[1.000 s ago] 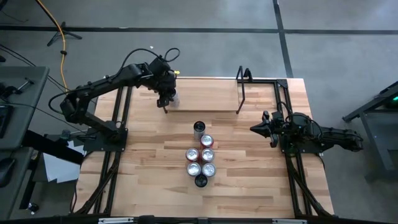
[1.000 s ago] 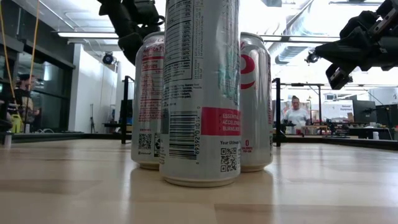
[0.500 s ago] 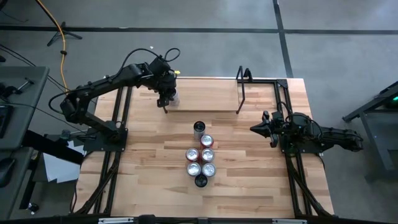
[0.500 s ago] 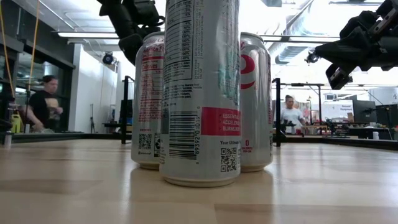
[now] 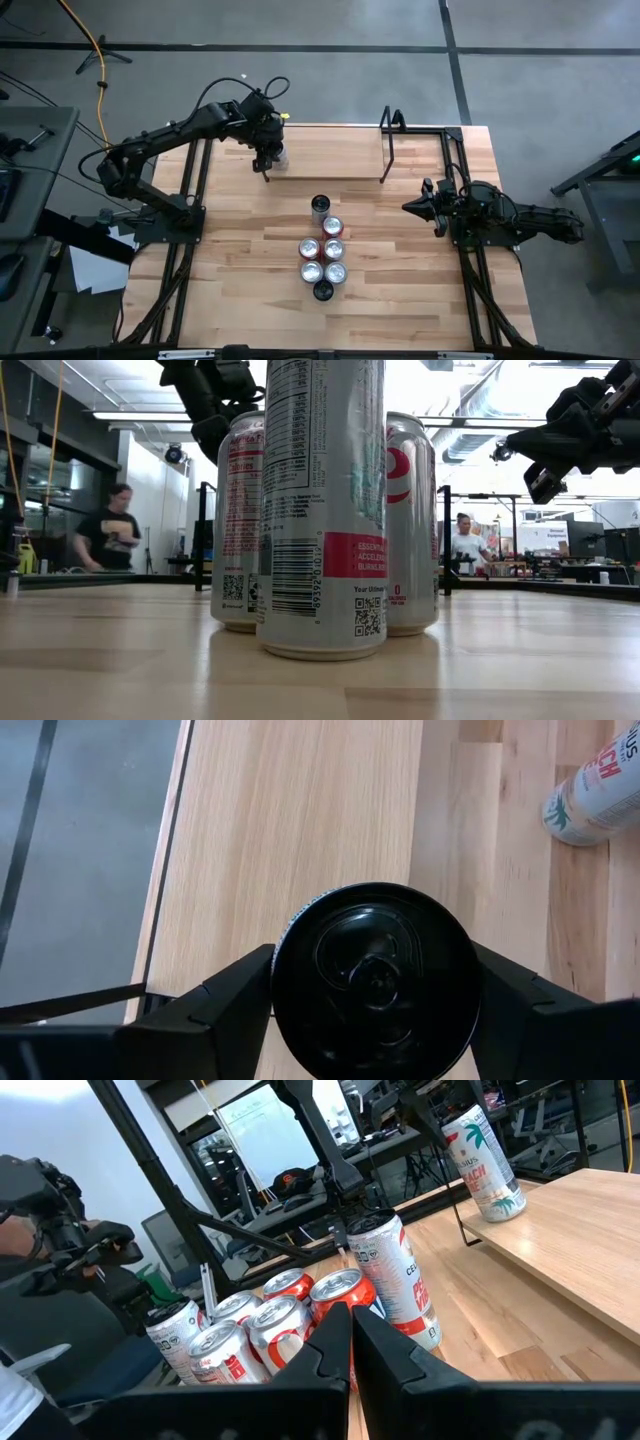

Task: Place canned beverage on shelf
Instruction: Put the middle white soda can on the shelf

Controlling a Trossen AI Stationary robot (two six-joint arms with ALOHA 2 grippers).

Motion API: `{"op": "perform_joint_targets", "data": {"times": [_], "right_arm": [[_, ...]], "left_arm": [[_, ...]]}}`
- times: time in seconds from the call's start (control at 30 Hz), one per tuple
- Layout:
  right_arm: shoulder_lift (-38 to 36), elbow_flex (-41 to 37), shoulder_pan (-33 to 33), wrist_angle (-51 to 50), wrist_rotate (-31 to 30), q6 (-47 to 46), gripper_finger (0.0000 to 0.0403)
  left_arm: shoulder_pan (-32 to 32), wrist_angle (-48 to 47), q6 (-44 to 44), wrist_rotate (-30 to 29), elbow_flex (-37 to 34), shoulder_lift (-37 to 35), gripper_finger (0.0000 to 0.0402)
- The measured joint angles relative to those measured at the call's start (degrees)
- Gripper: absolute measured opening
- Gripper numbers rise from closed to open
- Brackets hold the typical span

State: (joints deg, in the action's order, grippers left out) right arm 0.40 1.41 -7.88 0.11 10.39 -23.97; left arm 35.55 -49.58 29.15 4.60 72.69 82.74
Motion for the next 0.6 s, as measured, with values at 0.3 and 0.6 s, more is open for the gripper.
{"op": "perform_joint_targets", "data": {"times": [0.3,0.6], "right_arm": [[0.0,0.0,0.0,0.0,0.0,0.0,0.0],[0.0,0.0,0.0,0.0,0.0,0.0,0.0]], "left_arm": [[0.0,0.0,0.0,-0.2,0.0,0.0,0.0286],[0.0,0.0,0.0,-0.4,0.0,0.0,0.0327]]}}
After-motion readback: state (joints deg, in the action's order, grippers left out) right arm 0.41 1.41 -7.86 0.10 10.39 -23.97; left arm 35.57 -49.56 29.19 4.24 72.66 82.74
